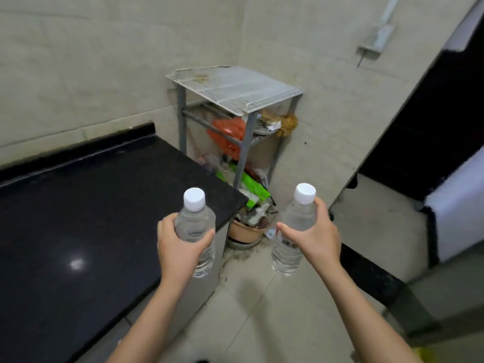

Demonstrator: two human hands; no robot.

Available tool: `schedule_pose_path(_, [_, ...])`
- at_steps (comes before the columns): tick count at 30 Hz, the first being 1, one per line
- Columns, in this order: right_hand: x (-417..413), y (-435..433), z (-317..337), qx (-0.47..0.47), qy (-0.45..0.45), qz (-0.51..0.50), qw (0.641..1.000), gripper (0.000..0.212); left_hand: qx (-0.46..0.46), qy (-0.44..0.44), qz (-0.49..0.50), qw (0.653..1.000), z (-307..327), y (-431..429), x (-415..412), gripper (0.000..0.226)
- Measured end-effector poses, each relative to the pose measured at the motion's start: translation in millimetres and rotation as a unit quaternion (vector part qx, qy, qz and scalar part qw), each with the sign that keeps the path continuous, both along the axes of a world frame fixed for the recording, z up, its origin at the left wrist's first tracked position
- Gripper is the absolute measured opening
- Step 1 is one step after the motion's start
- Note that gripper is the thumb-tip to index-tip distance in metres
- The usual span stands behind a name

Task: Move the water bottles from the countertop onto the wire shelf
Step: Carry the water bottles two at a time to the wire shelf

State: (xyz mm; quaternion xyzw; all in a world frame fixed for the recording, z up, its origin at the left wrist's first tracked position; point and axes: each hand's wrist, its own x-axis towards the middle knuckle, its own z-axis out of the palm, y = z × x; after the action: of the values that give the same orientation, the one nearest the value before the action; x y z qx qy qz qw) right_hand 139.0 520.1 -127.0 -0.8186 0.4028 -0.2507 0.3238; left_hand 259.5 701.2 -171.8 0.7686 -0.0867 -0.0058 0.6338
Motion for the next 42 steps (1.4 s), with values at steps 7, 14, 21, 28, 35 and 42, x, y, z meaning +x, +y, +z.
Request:
schedule_pose_path(7, [29.6,-56.0,-4.9,0.030,-0.004,-0.065,0.997,0.086,0.043,0.007,-0.039,0.998,-2.0,-77.8,55.2,0.055])
schedule_pose_path(14, [54.7,-148.4,-28.6,0.051,0.018,-0.052,0.997,0.086,0.070,0.015,-0.070,0.995,-18.6,-175.5,79.4,0.052])
schedule_pose_path(21, [115.3,-281.7,-24.4,0.043,0.009,0.029,0.999,0.086,0.067,-0.032,-0.078,0.994,1.1,-307.3,116.0,0.051])
schedule_pose_path(28, [160.2,-373.6,12.3,0.039,-0.074,0.074,0.994,0.085,-0.007,-0.047,-0.045,0.998,53.4,-391.3,139.6,0.058])
schedule_pose_path(35, [215.8,-416.7,40.4,0.051,-0.171,0.107,0.978,0.080,-0.032,-0.078,-0.076,0.994,107.5,-424.4,180.9,0.051])
schedule_pose_path(42, [298.8,-457.0,96.0,-0.009,-0.282,0.170,0.944,0.081,-0.099,-0.106,-0.041,0.989,163.3,-452.7,271.6,0.047])
